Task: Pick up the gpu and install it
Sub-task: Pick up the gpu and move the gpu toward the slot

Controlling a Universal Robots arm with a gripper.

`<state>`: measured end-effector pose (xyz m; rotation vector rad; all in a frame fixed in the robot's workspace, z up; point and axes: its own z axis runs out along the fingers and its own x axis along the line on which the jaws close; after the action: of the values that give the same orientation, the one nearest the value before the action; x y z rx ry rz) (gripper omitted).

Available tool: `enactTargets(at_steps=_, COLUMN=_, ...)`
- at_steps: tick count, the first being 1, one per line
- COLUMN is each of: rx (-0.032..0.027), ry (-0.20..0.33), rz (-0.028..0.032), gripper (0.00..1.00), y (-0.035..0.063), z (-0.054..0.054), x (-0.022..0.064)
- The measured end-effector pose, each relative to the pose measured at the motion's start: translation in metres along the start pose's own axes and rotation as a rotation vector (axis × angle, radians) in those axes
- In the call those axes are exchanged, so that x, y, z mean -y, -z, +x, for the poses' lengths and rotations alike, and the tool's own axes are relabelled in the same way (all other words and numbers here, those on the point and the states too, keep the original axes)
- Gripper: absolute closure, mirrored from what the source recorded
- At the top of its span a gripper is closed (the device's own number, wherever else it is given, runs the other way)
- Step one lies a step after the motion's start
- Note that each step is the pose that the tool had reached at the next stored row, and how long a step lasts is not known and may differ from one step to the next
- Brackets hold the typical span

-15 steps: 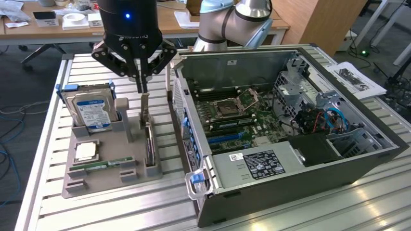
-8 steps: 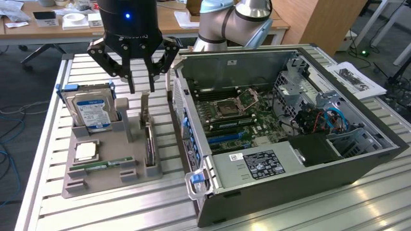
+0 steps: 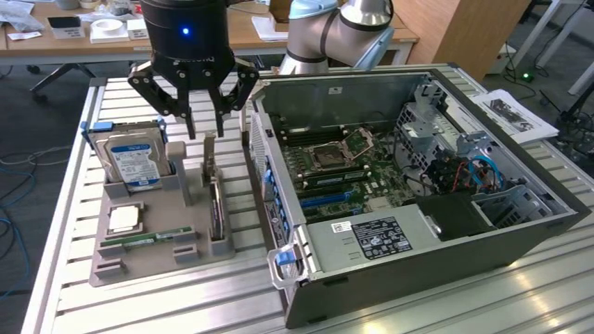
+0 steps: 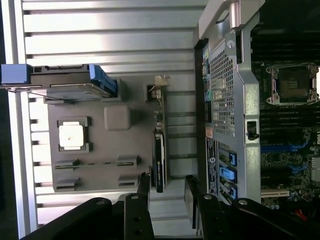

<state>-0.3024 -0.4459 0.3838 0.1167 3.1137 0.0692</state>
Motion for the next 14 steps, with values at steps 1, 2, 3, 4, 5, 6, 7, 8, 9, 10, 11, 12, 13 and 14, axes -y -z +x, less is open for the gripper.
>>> enactTargets(at_steps=1, rx=0.0001, ry=0.000, rz=-0.0002, gripper=0.58, y=-0.0019, z=0.000, x=0.0001)
enactTargets(at_steps=2, rx=0.0000, ry=0.000, rz=-0.0001, gripper=0.58, y=-0.0036, z=0.000, x=0.0001)
enactTargets(at_steps=3, rx=0.0001, ry=0.000, rz=-0.0001, gripper=0.58, y=-0.0054, z=0.000, x=0.0002)
enactTargets(at_steps=4, rx=0.0001, ry=0.000, rz=-0.0002, gripper=0.58, y=-0.0074, z=0.000, x=0.0003)
enactTargets(at_steps=5, rx=0.0000, ry=0.000, rz=0.0000, gripper=0.58, y=-0.0091, z=0.000, x=0.0004)
enactTargets(at_steps=6, rx=0.0000, ry=0.000, rz=0.0000, gripper=0.58, y=-0.0109, z=0.000, x=0.0005)
enactTargets(at_steps=7, rx=0.0000, ry=0.000, rz=-0.0001, gripper=0.58, y=-0.0127, z=0.000, x=0.0006)
enactTargets(at_steps=8, rx=0.0000, ry=0.000, rz=0.0000, gripper=0.58, y=-0.0145, z=0.000, x=0.0007)
enactTargets(at_steps=9, rx=0.0000, ry=0.000, rz=0.0000, gripper=0.58, y=-0.0163, z=0.000, x=0.0007)
enactTargets(at_steps=10, rx=0.0001, ry=0.000, rz=-0.0001, gripper=0.58, y=-0.0182, z=0.000, x=0.0008)
enactTargets(at_steps=11, rx=0.0001, ry=0.000, rz=-0.0001, gripper=0.58, y=-0.0201, z=0.000, x=0.0009)
enactTargets(at_steps=12, rx=0.0000, ry=0.000, rz=0.0000, gripper=0.58, y=-0.0218, z=0.000, x=0.0010)
enactTargets(at_steps=13, rx=0.0001, ry=0.000, rz=-0.0001, gripper=0.58, y=-0.0237, z=0.001, x=0.0011)
enactTargets(at_steps=14, rx=0.0000, ry=0.000, rz=0.0000, gripper=0.58, y=-0.0254, z=0.001, x=0.0012)
